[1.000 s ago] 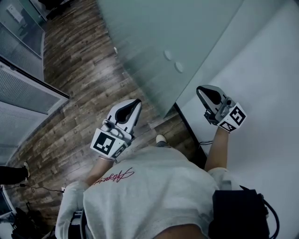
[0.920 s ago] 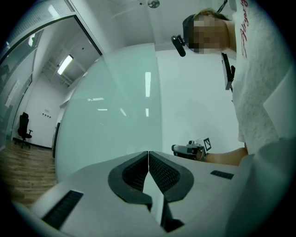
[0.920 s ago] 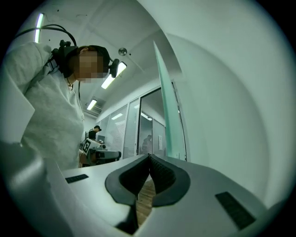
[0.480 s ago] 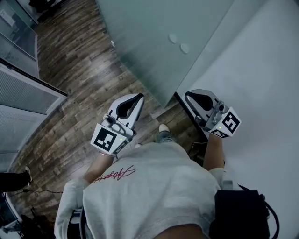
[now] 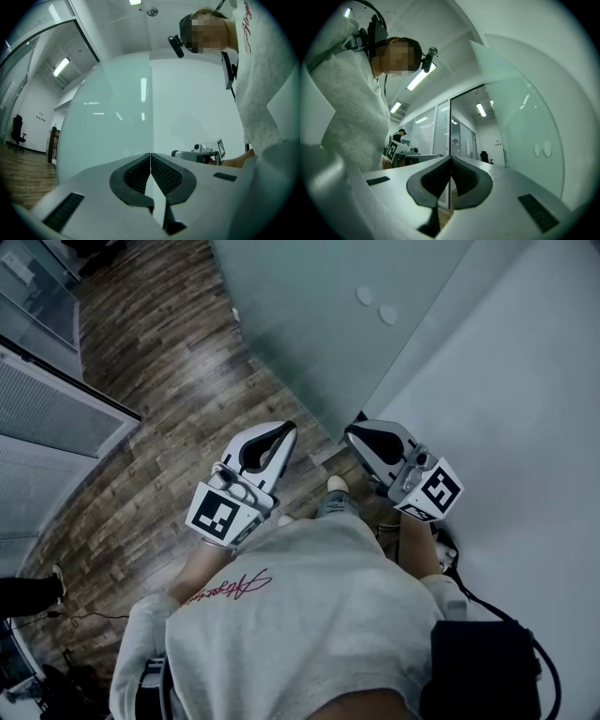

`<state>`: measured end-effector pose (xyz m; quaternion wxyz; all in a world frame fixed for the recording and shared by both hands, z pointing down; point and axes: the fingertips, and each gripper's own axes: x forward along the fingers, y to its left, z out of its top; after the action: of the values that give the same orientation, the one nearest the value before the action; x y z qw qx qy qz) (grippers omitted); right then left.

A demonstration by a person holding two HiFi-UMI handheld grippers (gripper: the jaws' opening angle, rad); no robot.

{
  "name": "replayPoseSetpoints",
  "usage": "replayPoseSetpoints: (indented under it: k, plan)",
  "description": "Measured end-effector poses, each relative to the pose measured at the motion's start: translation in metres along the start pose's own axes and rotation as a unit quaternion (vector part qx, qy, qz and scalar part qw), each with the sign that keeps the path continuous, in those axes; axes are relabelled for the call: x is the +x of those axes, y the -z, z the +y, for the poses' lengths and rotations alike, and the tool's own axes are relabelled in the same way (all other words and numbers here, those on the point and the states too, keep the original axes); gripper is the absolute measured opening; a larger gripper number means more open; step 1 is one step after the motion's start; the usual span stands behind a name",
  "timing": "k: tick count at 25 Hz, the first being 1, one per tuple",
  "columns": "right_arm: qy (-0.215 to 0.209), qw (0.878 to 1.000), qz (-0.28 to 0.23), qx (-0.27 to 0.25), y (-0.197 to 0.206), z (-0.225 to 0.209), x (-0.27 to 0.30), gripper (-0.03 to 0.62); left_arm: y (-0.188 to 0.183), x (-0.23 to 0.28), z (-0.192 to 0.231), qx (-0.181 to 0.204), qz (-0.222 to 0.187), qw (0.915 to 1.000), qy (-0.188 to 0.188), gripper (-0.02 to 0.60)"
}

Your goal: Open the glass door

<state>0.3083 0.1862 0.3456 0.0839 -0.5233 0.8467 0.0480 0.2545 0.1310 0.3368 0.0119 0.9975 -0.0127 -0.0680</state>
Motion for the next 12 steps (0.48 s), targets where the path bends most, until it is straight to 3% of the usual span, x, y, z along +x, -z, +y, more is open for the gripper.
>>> replayPoseSetpoints:
  k: [12]
  plan:
    - [0.008, 0.999, 0.03, -0.038, 0.011, 0.014, 0.018, 0.018, 0.002, -0.016, -0.002, -0.007, -0.007, 0.9999, -0.008, 0.017]
